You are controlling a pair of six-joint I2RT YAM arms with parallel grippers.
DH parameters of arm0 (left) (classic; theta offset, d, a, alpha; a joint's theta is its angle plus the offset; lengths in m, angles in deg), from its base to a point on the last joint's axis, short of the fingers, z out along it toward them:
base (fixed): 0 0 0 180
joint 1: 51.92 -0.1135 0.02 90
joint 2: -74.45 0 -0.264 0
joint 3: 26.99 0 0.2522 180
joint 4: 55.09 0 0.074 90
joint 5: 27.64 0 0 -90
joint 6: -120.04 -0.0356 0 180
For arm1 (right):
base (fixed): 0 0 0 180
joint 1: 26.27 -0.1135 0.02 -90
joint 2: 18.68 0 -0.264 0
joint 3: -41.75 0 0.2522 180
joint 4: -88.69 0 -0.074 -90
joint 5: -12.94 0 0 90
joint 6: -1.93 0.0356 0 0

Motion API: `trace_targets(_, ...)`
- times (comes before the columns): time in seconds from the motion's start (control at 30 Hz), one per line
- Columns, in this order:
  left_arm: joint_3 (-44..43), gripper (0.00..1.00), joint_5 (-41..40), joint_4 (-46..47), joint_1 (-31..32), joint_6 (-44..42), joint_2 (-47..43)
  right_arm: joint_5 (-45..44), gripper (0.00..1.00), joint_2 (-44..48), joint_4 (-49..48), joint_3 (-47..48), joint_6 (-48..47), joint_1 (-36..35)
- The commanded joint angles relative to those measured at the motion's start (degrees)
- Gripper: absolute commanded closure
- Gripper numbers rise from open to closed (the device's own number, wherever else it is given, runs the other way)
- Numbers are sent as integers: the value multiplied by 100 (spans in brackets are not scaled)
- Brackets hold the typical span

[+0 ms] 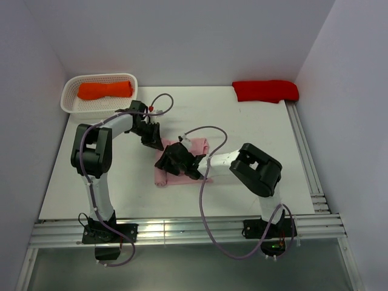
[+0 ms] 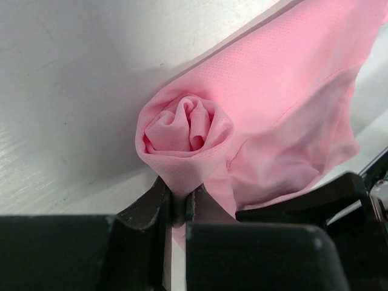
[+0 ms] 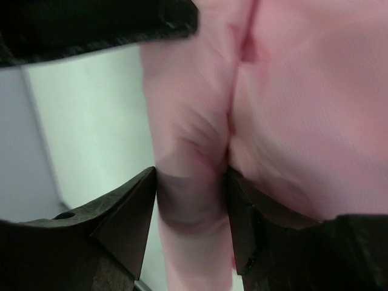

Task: Roll the t-shirts
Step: Roll the tshirt

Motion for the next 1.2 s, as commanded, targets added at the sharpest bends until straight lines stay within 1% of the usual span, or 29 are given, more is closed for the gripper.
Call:
trace_targets(0.0,-129,100,-846,17,111,5,32,-498,43,357,1809,416,-189,-296)
trace_targets(0.03,-138,100,-873,8,146,-3,40,-664,43,366,2239,504,-189,-331)
trace_targets(0.1,-190,100,-952,-44,181,-3,49,-875,42,392,2636,802,-233,-428)
trace_targets(0.13,-199,100,-987,-53,208,-3,58,-981,41,427,3056,908,-251,-533)
trace_targets(0.17,-217,100,-1022,-62,217,6,58,-1217,41,445,3234,1005,-251,-595)
trace_targets(0.23,-234,100,-1058,-79,251,6,49,-1385,41,524,3612,1234,-295,-744)
trace_targets(0.33,-287,100,-1137,-132,295,6,84,-1658,41,664,4007,1480,-365,-876)
trace_targets(0.47,-366,100,-1233,-194,348,-12,120,-2009,41,665,4571,2102,-593,-956)
trace_targets(0.53,-401,100,-1268,-246,366,-29,128,-2238,41,534,4851,2350,-768,-973)
trace_targets(0.63,-445,100,-1330,-290,392,-38,137,-2554,42,156,5256,3034,-1040,-965)
trace_targets(0.67,-463,100,-1339,-308,401,-47,137,-2625,42,-106,5336,3437,-1120,-947)
trace_targets(0.73,-489,100,-1400,-334,410,-56,137,-2818,42,-388,5564,3852,-1331,-938)
trace_targets(0.77,-507,100,-1400,-360,419,-56,137,-2871,42,-529,5635,4237,-1393,-947)
trace_targets(0.87,-559,100,-1435,-405,436,-47,137,-2994,43,-1039,5714,4800,-1604,-929)
trace_targets(1.03,-656,99,-1444,-492,454,-65,163,-3196,44,-1629,5768,5207,-1692,-886)
trace_targets(1.17,-674,98,-1444,-519,463,-73,181,-3153,44,-1769,5503,4918,-1701,-824)
